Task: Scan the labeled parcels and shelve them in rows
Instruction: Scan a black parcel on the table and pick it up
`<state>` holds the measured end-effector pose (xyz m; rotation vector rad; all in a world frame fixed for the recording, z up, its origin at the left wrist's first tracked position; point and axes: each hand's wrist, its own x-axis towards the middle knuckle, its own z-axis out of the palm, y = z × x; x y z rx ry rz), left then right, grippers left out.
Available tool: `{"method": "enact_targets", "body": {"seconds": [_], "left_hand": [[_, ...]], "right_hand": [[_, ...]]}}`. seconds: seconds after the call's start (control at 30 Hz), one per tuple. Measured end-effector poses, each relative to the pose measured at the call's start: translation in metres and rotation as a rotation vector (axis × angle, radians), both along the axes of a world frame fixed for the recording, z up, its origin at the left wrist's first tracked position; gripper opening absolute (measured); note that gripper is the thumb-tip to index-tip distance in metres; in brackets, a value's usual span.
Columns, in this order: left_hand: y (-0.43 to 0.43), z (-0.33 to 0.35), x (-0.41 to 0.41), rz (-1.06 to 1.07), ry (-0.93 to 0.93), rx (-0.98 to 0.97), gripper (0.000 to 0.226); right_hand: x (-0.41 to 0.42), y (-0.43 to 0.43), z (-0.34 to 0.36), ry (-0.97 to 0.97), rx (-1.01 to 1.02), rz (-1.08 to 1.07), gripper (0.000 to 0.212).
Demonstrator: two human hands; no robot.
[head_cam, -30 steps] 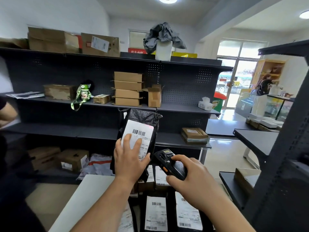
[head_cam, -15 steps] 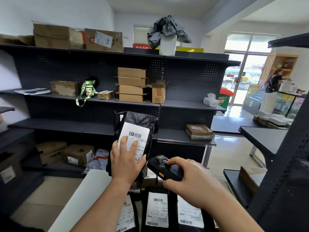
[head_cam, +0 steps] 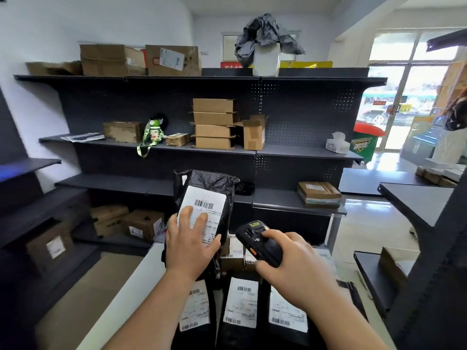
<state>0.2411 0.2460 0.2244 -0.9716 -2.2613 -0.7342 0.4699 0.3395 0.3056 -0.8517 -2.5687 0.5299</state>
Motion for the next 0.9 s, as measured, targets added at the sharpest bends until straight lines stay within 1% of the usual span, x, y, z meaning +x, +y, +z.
{"method": "enact_targets", "body": {"seconds": [0.1, 0.2, 0.4, 0.53, 0.63, 0.73, 0.9], "left_hand": [[-0.018, 0.006, 0.021, -0.033, -0.060, 0.014, 0.057], [-0.031, 0.018, 0.051, -0.112, -0.116, 0.027, 0.056], [-0.045, 0.038, 0.135, -0.380, -0.191, 0.097, 0.055], [-0.042, 0.053, 0.208, -0.539, -0.193, 0.146, 0.053], [-0.027, 0.067, 0.266, -0.676, -0.126, 0.174, 0.052], [-0.006, 0.078, 0.332, -0.777, -0.108, 0.171, 0.052], [0.042, 0.092, 0.451, -0.913, -0.087, 0.172, 0.052]], "right_hand": [[0.014, -0.010, -0.016, 0.079, 0.009, -0.060, 0.058], [0.041, -0.031, -0.023, 0.154, 0.061, -0.133, 0.060], [0.124, -0.081, -0.024, 0.220, 0.117, -0.321, 0.062], [0.200, -0.104, -0.015, 0.226, 0.152, -0.459, 0.060], [0.264, -0.111, -0.008, 0.269, 0.198, -0.557, 0.060], [0.333, -0.106, -0.004, 0.327, 0.227, -0.657, 0.059], [0.451, -0.081, 0.003, 0.356, 0.257, -0.803, 0.060]]}}
